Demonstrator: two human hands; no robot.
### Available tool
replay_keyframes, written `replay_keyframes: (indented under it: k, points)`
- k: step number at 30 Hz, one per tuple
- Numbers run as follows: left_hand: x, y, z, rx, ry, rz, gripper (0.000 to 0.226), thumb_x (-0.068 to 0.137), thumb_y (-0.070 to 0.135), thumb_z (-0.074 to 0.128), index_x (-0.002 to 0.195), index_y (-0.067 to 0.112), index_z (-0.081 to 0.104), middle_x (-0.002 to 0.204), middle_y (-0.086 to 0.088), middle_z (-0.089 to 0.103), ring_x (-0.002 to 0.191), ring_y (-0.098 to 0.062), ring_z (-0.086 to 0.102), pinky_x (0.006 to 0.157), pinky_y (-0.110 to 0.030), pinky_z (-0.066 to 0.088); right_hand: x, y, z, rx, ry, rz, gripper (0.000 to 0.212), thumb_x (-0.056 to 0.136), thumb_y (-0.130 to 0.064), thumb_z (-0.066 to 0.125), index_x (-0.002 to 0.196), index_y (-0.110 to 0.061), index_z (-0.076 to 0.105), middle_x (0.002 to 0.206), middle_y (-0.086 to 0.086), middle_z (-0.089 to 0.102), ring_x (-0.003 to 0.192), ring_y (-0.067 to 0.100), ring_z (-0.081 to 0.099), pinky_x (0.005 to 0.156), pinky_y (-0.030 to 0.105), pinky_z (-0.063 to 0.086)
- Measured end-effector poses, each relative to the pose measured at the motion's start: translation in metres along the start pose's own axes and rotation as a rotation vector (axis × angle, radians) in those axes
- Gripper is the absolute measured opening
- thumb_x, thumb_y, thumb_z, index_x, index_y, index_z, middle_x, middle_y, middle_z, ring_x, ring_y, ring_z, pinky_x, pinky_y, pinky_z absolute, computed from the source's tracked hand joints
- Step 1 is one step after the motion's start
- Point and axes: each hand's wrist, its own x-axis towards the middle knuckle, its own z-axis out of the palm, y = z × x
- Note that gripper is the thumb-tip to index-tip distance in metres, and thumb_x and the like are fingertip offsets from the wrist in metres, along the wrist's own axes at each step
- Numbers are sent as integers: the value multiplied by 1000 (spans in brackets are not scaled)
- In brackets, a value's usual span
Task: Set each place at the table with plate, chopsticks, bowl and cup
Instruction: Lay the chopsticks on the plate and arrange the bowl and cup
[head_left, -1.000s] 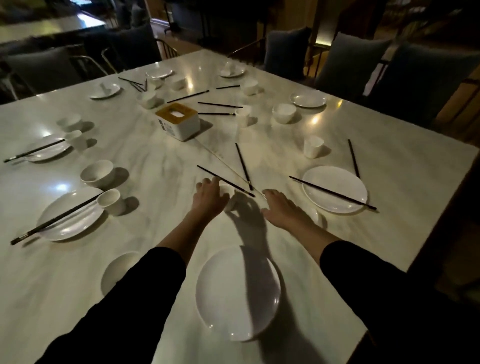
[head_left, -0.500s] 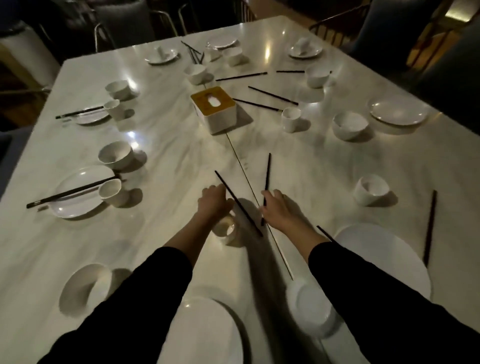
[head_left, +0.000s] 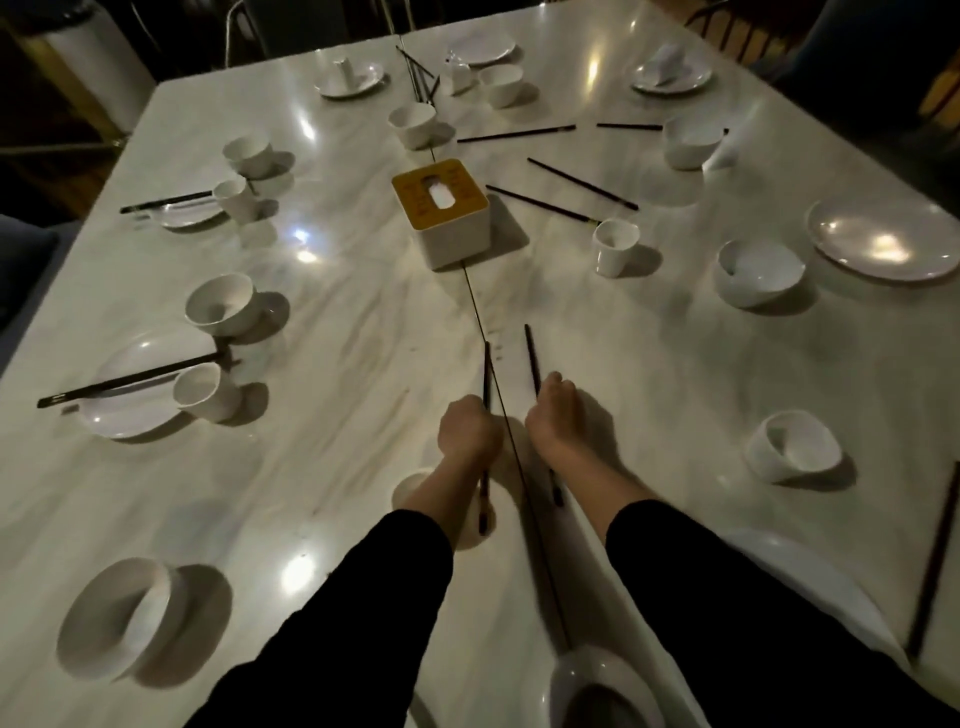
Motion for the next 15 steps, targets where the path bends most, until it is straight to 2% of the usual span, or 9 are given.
replay_keyframes:
  k: [3, 6, 8, 9, 13, 15]
  points:
    - [6, -2, -10, -221, 2, -78, 17, 81, 15, 63, 89, 3, 54, 102, -16, 62, 94, -34, 64, 76, -37, 55, 4, -6, -2, 121, -20, 97, 30, 85, -10, 55, 113, -3, 53, 118, 19, 61, 109, 35, 59, 88, 34, 48]
    - [7, -3, -31, -526, -25, -49, 15, 83, 1, 59, 97, -5, 56, 93, -24, 66, 77, -36, 69, 71, -47, 60, 5, -12, -13, 302, -84, 196, 25, 82, -9, 57, 106, -1, 61, 111, 18, 66, 104, 33, 62, 80, 31, 49]
    - [2, -5, -52, -791, -62, -24, 15, 85, -6, 52, 100, -2, 52, 84, -25, 64, 66, -36, 67, 64, -45, 60, 0, -21, -24, 423, -81, 196, 20, 81, -4, 58, 98, 0, 67, 102, 18, 69, 95, 30, 65, 70, 26, 47]
    - [-3, -10, -66, -900, -69, -9, 16, 85, -8, 50, 100, -1, 50, 80, -24, 63, 63, -35, 66, 62, -42, 58, -6, -28, -30, 485, -79, 189, 18, 81, -2, 58, 95, 1, 68, 99, 18, 70, 93, 30, 66, 69, 26, 47]
    - [-27, -42, -113, -1035, -45, 48, 16, 83, -9, 51, 97, -2, 54, 74, -18, 61, 55, -32, 67, 62, -38, 58, -42, -57, -49, 697, -87, 147, 16, 80, 4, 58, 94, 6, 67, 98, 22, 69, 85, 28, 63, 75, 36, 53]
    - [-47, -68, -131, -1052, -72, 23, 11, 83, -8, 53, 93, -4, 57, 74, -18, 60, 50, -29, 68, 59, -37, 60, -70, -71, -52, 744, -129, 107, 14, 80, 3, 61, 93, 2, 67, 93, 18, 67, 83, 25, 61, 74, 38, 54]
